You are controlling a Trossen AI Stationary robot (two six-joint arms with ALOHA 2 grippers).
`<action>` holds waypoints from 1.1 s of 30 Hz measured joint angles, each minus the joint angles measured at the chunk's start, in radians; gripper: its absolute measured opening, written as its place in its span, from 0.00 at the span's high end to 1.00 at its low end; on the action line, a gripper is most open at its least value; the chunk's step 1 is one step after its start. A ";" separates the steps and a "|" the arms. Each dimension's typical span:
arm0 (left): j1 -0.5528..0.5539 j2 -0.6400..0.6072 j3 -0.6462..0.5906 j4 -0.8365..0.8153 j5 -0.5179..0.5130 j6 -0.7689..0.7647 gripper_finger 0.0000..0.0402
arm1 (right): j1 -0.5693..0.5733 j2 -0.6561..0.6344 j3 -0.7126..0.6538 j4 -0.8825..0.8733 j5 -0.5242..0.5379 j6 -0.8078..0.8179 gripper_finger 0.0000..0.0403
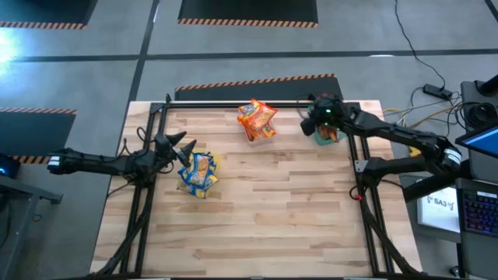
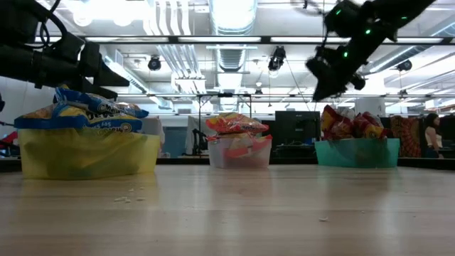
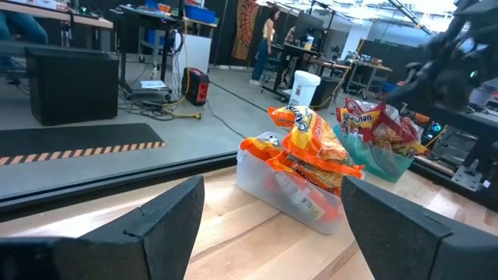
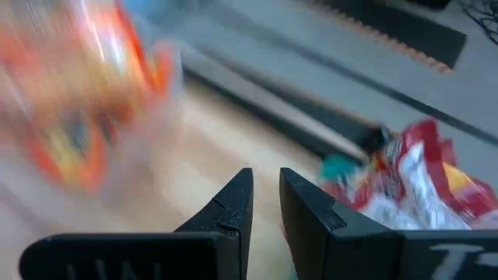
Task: Sort Maruchan noodles
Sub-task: Return to Home Position
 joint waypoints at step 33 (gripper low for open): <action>0.000 0.000 0.000 0.000 0.000 0.000 0.29 | 0.005 -0.945 -0.732 0.851 -0.405 0.104 0.86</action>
